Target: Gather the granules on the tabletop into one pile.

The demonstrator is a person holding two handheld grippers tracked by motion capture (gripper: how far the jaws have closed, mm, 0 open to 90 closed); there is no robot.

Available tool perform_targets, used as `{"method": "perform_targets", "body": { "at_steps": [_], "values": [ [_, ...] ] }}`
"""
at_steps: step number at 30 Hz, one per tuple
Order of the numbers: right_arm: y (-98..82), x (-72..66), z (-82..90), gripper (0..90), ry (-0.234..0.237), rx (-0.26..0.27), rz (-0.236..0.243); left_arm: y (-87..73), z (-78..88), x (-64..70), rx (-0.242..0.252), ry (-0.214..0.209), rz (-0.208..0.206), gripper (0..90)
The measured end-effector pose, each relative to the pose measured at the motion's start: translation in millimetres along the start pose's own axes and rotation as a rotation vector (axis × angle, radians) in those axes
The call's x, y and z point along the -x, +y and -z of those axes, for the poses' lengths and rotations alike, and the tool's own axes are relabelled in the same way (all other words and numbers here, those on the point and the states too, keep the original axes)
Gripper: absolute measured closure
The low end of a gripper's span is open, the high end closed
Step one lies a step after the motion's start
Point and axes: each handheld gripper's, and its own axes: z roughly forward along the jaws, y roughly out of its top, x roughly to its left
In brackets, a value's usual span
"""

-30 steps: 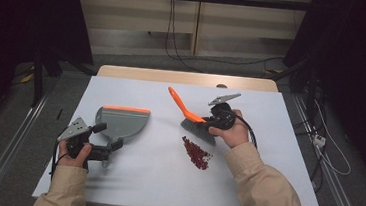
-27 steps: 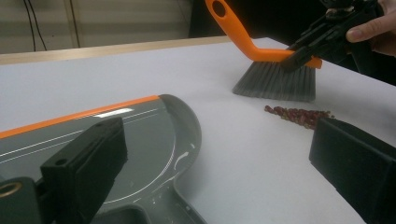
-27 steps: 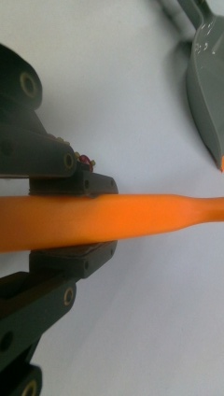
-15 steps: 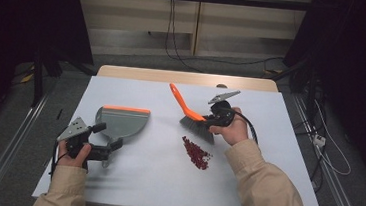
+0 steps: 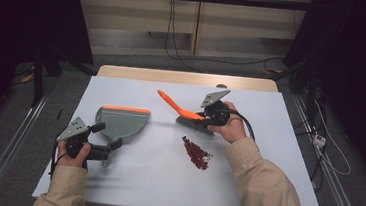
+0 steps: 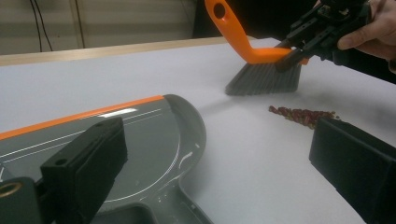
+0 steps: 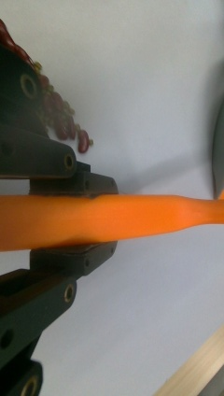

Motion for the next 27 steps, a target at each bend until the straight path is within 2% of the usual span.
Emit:
{"method": "perform_targets", "body": {
  "at_steps": [5, 6, 8, 15, 17, 21, 27],
  "values": [
    [0.3, -7.9, 2.6, 71.4, 0.041, -0.026, 0.114, -0.1, 0.2, 0.4, -0.001, 0.001, -0.001, 3.9],
    [-0.4, -10.3, 3.5, 71.4, 0.062, -0.027, 0.135, -0.1, 0.2, 0.4, -0.002, 0.001, -0.002, 4.0],
    [-1.4, -13.3, 5.3, 71.4, 0.067, -0.03, 0.155, -0.2, 0.0, 0.6, -0.001, 0.001, -0.001, 4.0],
    [-8.4, -24.6, 13.2, 71.4, 0.148, -0.011, 0.218, -0.3, -0.8, 1.1, -0.005, -0.002, -0.002, 4.0],
    [-10.1, -26.9, 15.4, 71.3, 0.154, -0.013, 0.229, -0.2, -1.0, 1.2, -0.003, -0.002, -0.001, 3.9],
    [-13.3, -32.0, 18.7, 71.3, 0.186, -0.006, 0.247, -0.1, -0.6, 1.2, -0.002, -0.001, -0.002, 3.9],
    [-17.0, -38.5, 23.0, 71.3, 0.21, 0.007, 0.248, -0.3, -1.7, 2.3, -0.004, -0.002, -0.002, 4.0]
  ]
}}
